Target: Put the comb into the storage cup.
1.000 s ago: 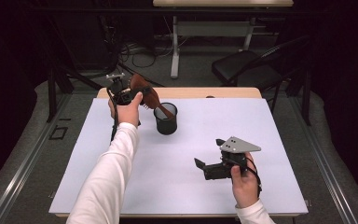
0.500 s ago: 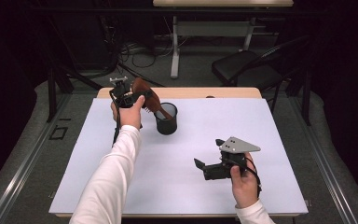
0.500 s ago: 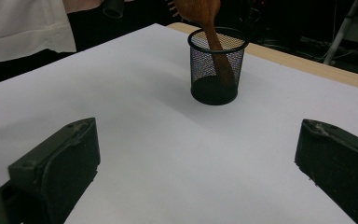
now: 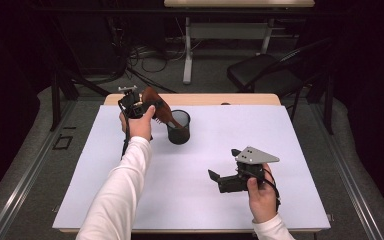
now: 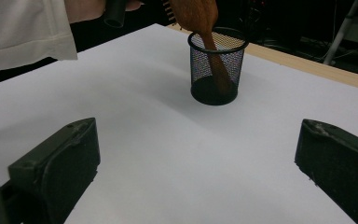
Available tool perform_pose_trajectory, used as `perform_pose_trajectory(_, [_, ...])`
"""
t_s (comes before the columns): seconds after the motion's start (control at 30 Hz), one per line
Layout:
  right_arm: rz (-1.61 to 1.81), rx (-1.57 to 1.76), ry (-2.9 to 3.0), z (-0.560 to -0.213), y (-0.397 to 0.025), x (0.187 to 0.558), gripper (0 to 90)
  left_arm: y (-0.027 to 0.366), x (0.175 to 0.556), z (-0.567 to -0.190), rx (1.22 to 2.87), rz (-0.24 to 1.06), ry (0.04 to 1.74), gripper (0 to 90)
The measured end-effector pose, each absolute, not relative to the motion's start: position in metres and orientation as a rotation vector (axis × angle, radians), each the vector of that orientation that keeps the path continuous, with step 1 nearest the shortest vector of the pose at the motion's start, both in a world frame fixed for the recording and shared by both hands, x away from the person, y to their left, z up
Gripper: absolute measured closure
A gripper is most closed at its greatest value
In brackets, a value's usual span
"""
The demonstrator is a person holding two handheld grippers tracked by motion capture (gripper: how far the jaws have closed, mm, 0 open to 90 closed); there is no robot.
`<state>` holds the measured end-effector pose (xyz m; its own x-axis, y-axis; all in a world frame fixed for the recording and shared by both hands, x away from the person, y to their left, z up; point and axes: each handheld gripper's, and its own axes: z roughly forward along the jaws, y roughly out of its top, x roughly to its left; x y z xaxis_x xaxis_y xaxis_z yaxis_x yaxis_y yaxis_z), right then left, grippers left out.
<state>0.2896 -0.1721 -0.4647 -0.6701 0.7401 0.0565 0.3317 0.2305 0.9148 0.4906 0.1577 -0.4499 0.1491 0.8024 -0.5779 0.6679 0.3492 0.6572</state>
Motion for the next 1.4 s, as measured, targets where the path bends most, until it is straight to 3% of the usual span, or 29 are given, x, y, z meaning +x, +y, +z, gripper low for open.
perform_pose_trajectory(1.4, [1.422,0.979,2.127,-0.4656,-0.1704,0.2892,0.0,0.1617,0.4936,-0.4592,1.358,0.158,1.560,47.4])
